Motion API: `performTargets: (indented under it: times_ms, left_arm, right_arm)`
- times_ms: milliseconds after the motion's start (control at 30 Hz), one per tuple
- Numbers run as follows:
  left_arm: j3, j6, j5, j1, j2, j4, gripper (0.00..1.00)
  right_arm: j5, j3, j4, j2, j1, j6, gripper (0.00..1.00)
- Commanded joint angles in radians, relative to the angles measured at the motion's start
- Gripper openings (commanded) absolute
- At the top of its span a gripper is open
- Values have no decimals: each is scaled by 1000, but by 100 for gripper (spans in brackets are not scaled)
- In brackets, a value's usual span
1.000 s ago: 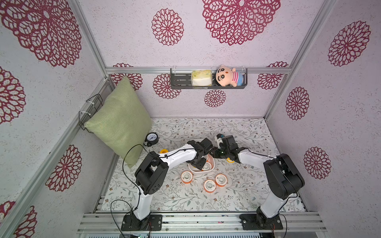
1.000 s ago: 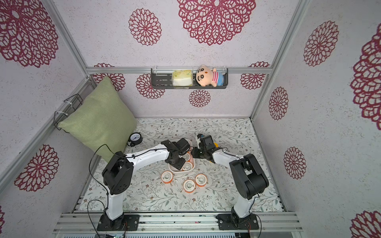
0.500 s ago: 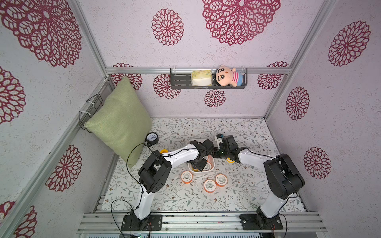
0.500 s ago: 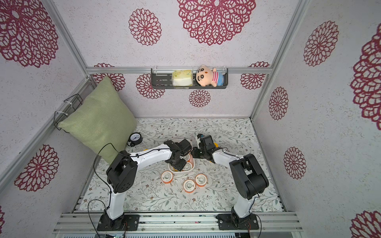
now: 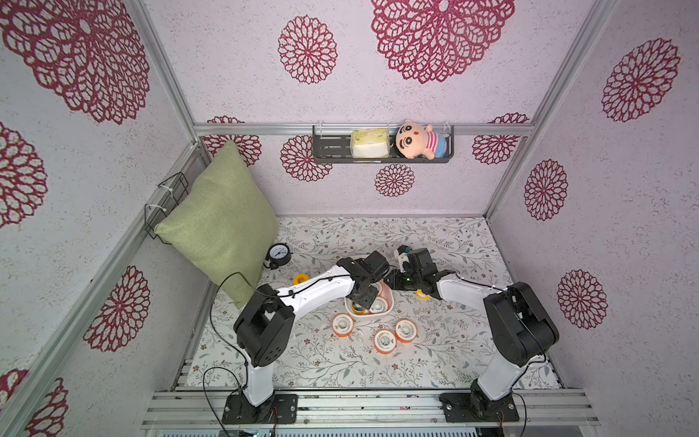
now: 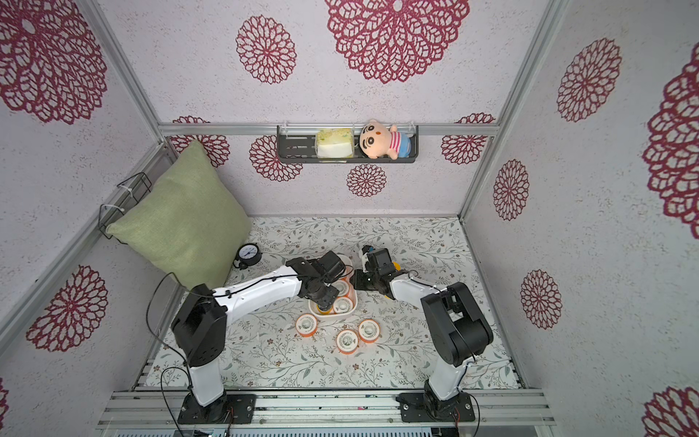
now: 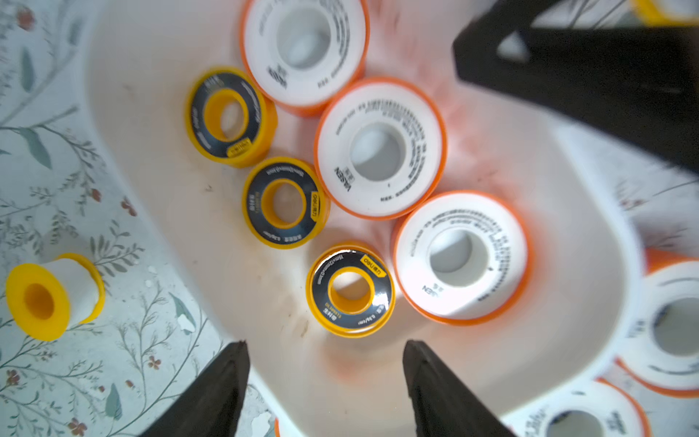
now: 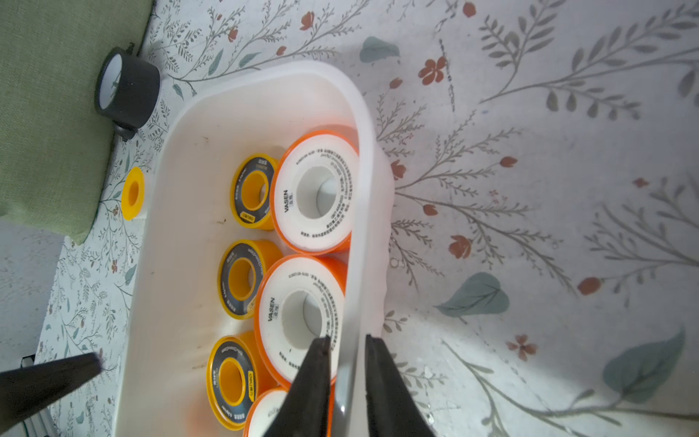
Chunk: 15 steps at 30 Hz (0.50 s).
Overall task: Put the sealing tape into the storage box
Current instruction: Place the sealing tape in the storage box.
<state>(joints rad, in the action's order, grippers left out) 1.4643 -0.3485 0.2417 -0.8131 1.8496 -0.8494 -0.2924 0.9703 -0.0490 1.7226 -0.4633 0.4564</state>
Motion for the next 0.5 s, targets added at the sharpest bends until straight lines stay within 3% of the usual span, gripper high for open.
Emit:
performTargets:
  times_ms: [0, 233, 467]
  left_arm:
    - [-62, -62, 7, 44, -115, 122, 72]
    - [-283, -183, -40, 196, -336, 285, 72]
    - [-429, -192, -117, 349, -473, 327, 74]
  right_arm:
    - [-11, -10, -27, -33, 6, 4, 28]
    - [58, -38, -12, -136, 24, -24, 40]
    - [88, -79, 71, -226, 31, -87, 40]
